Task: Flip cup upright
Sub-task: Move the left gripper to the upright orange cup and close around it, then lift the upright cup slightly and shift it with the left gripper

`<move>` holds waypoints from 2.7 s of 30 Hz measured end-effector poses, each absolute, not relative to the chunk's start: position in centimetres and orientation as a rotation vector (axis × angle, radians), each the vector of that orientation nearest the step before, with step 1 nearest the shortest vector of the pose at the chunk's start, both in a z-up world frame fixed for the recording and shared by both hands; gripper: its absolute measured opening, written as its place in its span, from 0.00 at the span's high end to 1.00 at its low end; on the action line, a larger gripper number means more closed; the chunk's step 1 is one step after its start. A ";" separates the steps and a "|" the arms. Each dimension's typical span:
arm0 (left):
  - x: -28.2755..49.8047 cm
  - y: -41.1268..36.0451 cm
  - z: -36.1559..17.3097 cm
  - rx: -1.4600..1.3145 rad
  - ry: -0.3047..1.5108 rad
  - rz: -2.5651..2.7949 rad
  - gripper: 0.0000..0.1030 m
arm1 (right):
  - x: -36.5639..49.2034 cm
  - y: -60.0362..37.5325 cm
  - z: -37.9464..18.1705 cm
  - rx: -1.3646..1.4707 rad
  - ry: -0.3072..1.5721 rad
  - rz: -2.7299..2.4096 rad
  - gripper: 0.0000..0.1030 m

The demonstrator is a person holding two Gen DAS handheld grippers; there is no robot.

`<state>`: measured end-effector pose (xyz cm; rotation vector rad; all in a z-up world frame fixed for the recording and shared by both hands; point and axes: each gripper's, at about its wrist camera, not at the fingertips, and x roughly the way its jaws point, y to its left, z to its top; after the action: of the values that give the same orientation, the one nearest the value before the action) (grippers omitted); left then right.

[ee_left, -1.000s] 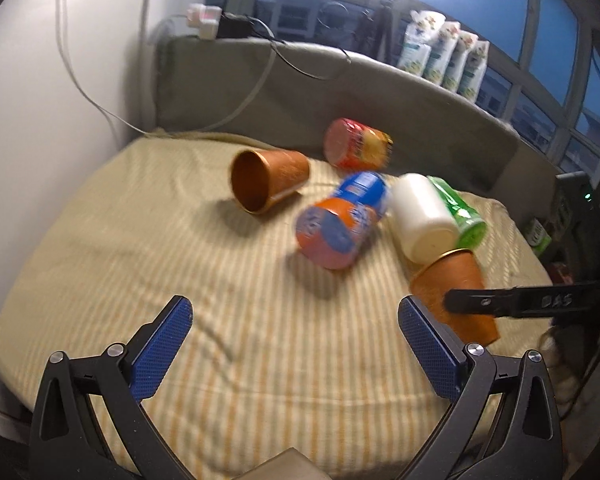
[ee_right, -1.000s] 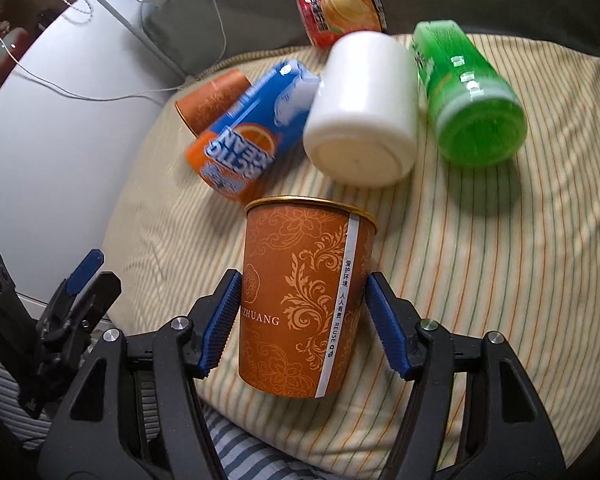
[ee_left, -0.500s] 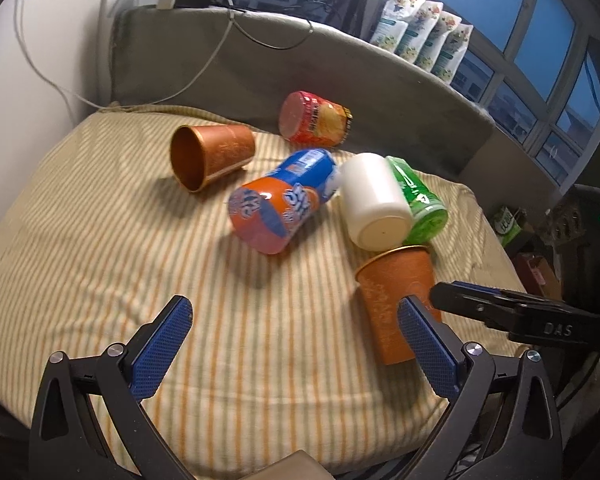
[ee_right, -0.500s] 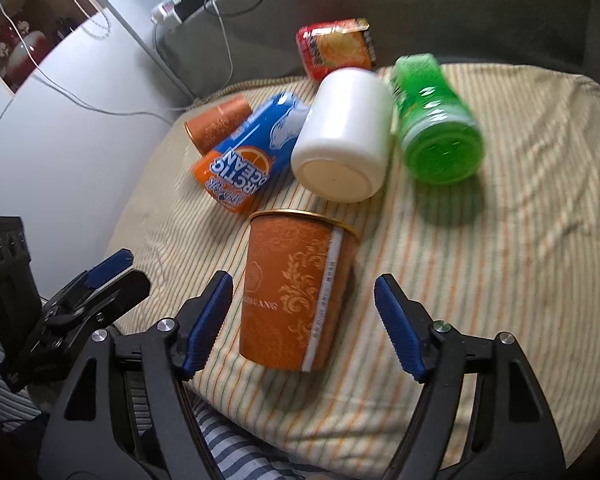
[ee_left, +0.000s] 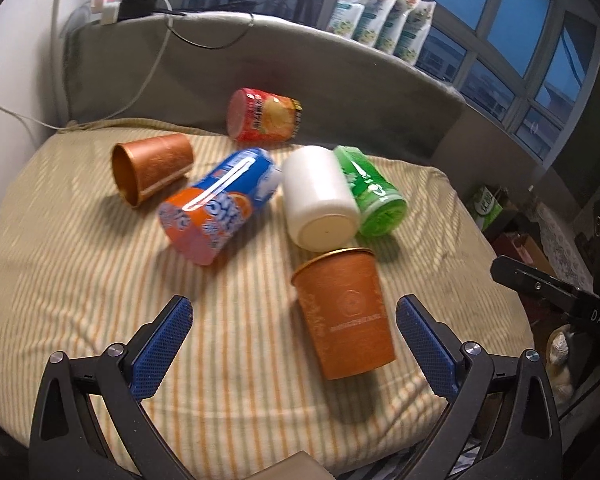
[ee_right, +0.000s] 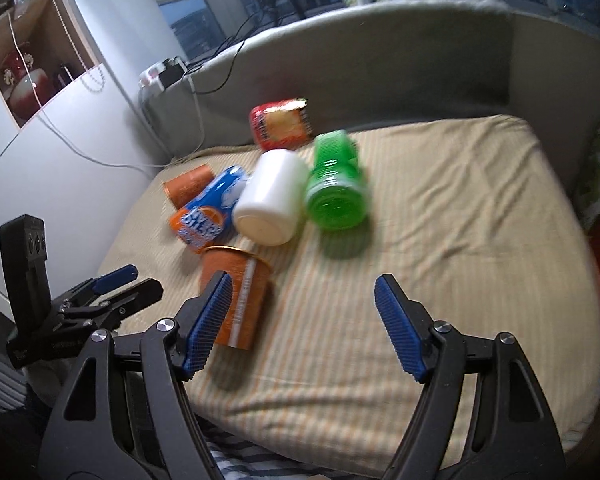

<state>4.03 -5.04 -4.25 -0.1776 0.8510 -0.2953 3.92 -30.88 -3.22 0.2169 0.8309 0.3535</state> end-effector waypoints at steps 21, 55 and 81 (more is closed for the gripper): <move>9.0 -6.8 -6.6 -0.298 1.100 -0.465 0.17 | 1.3 -34.4 -5.4 0.286 0.828 0.260 0.26; 9.7 -7.6 -7.0 -0.284 1.094 -0.469 0.34 | 1.5 -34.9 -6.3 0.300 0.843 0.226 0.26; 7.6 -11.5 -4.7 0.050 0.799 -0.352 0.35 | 1.4 -34.8 -6.7 0.308 0.850 0.221 0.26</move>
<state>7.63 -11.52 -4.67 0.0499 0.7994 -0.3518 1.36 -34.82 -6.65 0.3075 0.8501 0.2210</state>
